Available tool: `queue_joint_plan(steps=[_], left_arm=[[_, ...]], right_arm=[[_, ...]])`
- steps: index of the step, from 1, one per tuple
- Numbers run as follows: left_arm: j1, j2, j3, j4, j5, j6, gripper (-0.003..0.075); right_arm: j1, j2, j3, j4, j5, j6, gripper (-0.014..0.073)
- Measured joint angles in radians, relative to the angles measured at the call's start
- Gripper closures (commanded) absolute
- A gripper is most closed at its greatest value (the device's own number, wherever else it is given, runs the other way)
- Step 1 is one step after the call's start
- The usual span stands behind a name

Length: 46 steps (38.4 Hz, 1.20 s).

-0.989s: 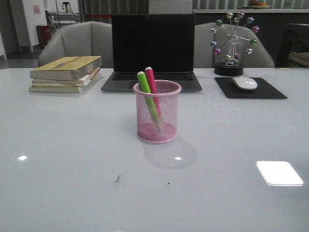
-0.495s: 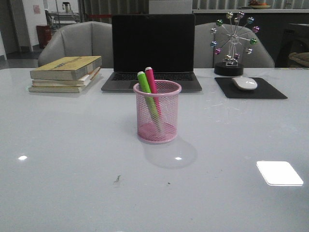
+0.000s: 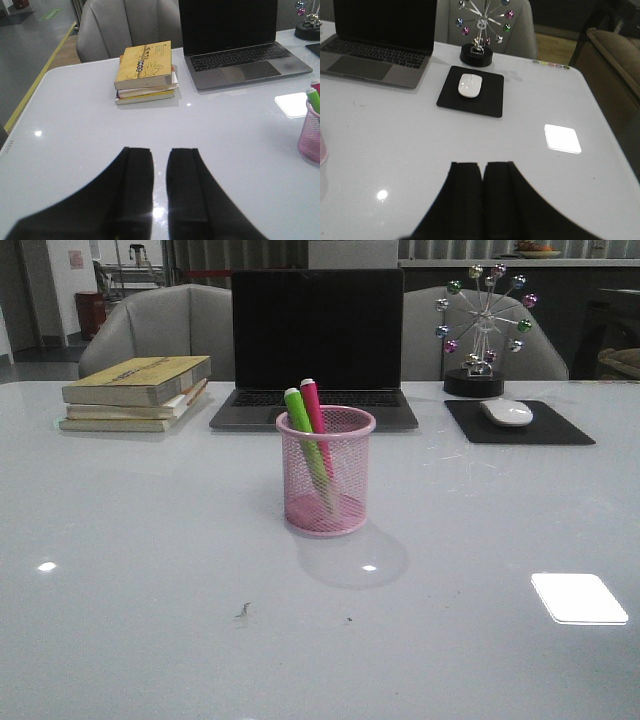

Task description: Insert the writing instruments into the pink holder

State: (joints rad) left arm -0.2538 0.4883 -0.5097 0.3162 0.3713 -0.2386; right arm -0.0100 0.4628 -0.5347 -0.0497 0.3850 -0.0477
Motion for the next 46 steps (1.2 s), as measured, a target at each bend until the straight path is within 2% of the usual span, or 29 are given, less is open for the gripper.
queue_joint_plan(steps=[8, 22, 30, 37, 46], left_arm=[[0.0, 0.0, 0.0, 0.0, 0.0, 0.0, 0.0535], [0.0, 0.0, 0.0, 0.0, 0.0, 0.0, 0.0535], [0.0, 0.0, 0.0, 0.0, 0.0, 0.0, 0.0535], [0.0, 0.0, 0.0, 0.0, 0.0, 0.0, 0.0535], [0.0, 0.0, 0.0, 0.0, 0.0, 0.0, 0.0535]], right_arm=[[0.0, -0.085, 0.086, 0.05, -0.052, 0.0, 0.0538], [0.0, -0.303, 0.382, 0.093, -0.279, 0.0, 0.0538], [0.0, -0.432, 0.503, 0.097, -0.287, 0.0, 0.0538], [0.0, -0.471, 0.563, 0.097, -0.289, 0.0, 0.0538], [0.0, -0.472, 0.565, 0.097, -0.177, 0.0, 0.0538]])
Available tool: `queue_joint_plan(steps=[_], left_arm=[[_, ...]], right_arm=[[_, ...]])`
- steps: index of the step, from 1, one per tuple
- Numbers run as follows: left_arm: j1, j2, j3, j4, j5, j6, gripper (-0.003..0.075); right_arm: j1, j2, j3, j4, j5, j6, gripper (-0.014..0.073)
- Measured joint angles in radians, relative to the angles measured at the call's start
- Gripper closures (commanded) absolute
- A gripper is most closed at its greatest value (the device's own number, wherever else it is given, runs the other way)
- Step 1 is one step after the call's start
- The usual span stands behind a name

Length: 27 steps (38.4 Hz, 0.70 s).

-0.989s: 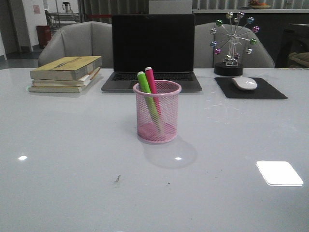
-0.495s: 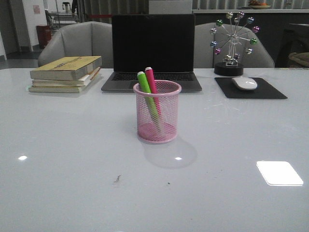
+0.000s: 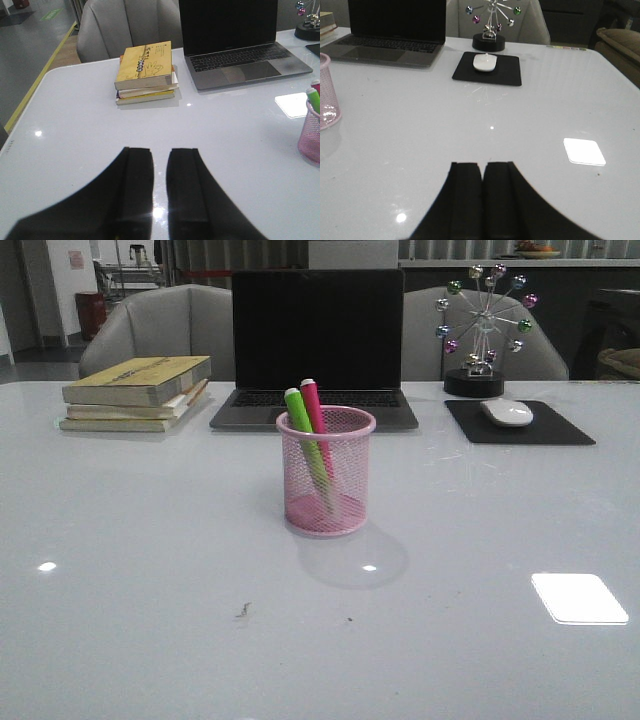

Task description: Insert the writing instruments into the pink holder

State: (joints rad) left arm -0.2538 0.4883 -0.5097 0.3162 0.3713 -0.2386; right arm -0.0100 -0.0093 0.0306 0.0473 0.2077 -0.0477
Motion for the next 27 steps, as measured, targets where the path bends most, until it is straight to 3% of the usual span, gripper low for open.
queue_joint_plan(steps=[27], left_arm=[[0.0, 0.0, 0.0, 0.0, 0.0, 0.0, 0.0535]], right_arm=[[0.0, 0.0, 0.001, 0.0, 0.05, 0.0, 0.0538]])
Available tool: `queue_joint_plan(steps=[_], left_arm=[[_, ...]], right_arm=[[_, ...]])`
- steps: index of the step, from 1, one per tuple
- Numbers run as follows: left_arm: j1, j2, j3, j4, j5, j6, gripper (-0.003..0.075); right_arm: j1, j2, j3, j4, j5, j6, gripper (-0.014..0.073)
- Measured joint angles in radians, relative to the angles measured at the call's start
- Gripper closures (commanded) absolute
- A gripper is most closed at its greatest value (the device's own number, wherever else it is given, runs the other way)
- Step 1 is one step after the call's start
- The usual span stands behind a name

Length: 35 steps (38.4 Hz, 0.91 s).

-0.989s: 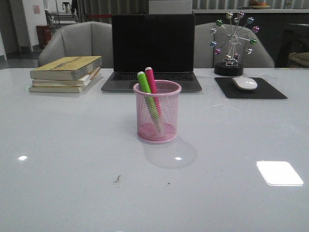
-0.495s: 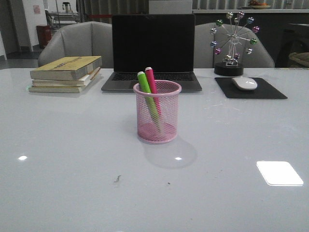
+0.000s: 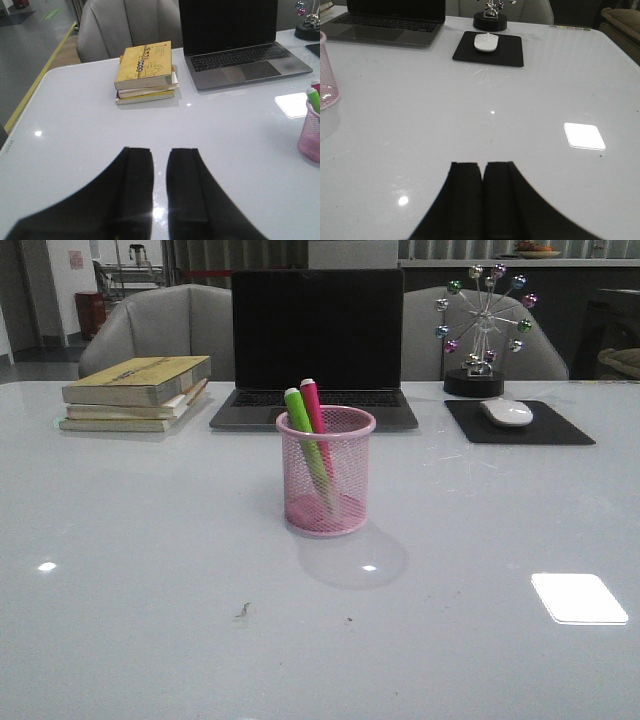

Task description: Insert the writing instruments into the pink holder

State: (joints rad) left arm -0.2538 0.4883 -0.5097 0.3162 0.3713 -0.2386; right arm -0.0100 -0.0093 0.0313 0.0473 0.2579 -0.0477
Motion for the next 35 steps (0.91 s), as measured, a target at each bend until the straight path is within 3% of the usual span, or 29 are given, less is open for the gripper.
queue_joint_plan(steps=[35], left_arm=[[0.029, 0.0, 0.0, -0.052, -0.029, 0.0, 0.0535]], right_arm=[[0.0, 0.0, 0.0, 0.0, 0.0, 0.0, 0.0538]])
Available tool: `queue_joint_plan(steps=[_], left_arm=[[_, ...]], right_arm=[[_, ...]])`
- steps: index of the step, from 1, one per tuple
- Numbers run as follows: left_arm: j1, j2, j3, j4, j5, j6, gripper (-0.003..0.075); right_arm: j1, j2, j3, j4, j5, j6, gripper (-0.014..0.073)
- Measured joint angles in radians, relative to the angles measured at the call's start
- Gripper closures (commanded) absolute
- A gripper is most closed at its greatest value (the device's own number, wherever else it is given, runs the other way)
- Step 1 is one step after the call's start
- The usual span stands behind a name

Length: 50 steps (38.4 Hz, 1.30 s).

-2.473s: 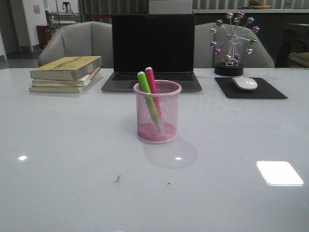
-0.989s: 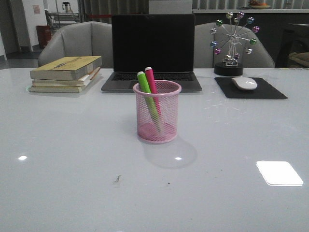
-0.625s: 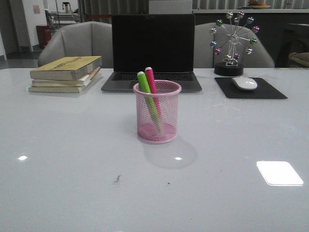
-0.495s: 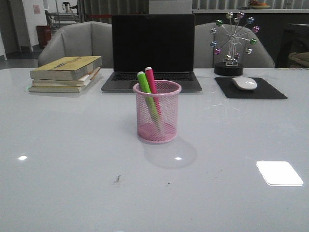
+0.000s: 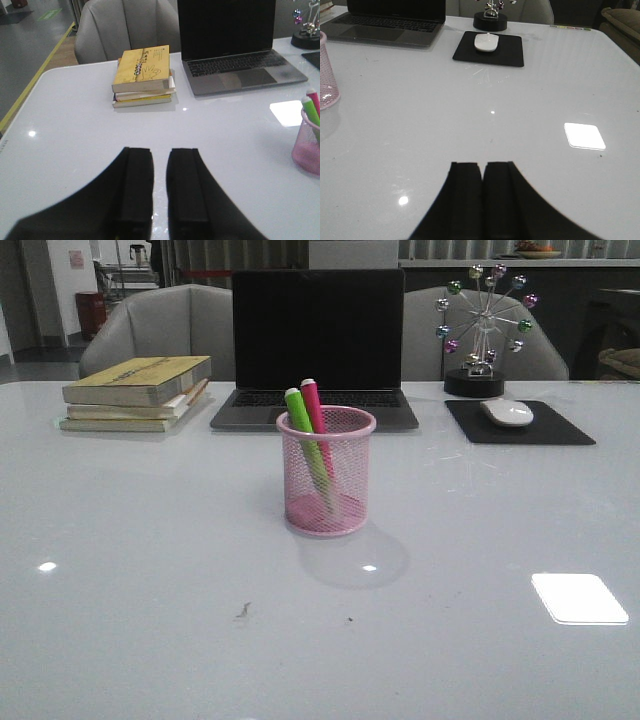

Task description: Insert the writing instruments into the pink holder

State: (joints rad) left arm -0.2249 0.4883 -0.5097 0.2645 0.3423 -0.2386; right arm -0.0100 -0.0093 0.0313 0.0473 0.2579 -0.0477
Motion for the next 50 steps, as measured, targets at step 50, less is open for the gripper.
queue_joint_plan(steps=[50], left_arm=[[0.258, 0.0, 0.004, -0.254, -0.159, 0.2, 0.0624]], right_arm=[[0.0, 0.0, 0.0, 0.0, 0.0, 0.0, 0.0538]])
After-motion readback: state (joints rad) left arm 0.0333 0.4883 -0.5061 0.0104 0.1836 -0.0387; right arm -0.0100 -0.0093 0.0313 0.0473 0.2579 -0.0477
